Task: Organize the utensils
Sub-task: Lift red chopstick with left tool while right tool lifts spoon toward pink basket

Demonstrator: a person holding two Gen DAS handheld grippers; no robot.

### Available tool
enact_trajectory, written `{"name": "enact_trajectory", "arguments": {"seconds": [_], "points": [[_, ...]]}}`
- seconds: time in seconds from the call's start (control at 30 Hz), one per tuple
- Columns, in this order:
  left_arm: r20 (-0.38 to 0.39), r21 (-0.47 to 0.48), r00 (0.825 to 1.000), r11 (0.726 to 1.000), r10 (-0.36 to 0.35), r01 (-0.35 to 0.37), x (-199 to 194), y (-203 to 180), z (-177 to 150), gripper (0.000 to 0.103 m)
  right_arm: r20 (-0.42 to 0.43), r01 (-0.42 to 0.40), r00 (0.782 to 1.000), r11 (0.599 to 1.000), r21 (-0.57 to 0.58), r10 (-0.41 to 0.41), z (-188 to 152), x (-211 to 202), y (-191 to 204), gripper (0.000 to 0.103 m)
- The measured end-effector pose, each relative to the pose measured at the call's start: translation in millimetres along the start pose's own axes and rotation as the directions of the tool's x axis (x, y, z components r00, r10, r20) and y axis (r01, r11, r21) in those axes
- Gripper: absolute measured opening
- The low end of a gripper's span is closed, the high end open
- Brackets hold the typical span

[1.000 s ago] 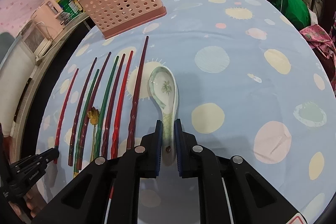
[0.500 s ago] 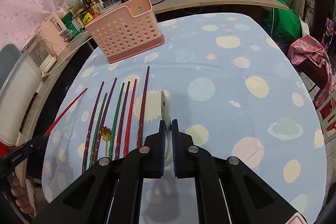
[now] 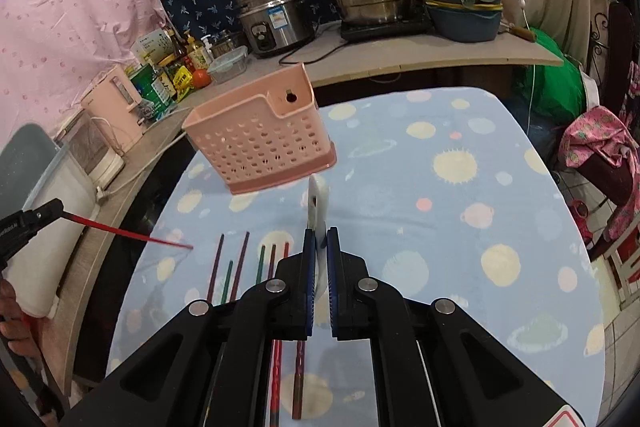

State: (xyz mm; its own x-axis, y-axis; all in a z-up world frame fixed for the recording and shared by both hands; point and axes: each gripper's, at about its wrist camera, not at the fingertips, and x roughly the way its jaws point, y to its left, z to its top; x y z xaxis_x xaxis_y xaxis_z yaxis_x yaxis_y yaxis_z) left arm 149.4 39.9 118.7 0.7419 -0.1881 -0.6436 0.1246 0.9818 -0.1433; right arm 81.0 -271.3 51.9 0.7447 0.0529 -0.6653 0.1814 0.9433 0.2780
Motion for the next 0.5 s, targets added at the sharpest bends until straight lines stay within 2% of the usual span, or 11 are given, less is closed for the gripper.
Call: {"name": "enact_trajectory", "arguments": {"seconds": [0.27,0.5], "points": [[0.137,-0.016,0.99,0.999,-0.042,0.045,-2.1,-23.4,94.6,0.007,0.081,0.007,0.997,0.999,-0.033,-0.005,92.1,34.8,23.3,0.006],[0.256,0.001,0.963,0.996,-0.087,0.09,-7.6,-57.8,159.3,0.007,0.101,0.026,0.995,0.999,-0.041,-0.022,142.6,79.2,36.7,0.006]]}}
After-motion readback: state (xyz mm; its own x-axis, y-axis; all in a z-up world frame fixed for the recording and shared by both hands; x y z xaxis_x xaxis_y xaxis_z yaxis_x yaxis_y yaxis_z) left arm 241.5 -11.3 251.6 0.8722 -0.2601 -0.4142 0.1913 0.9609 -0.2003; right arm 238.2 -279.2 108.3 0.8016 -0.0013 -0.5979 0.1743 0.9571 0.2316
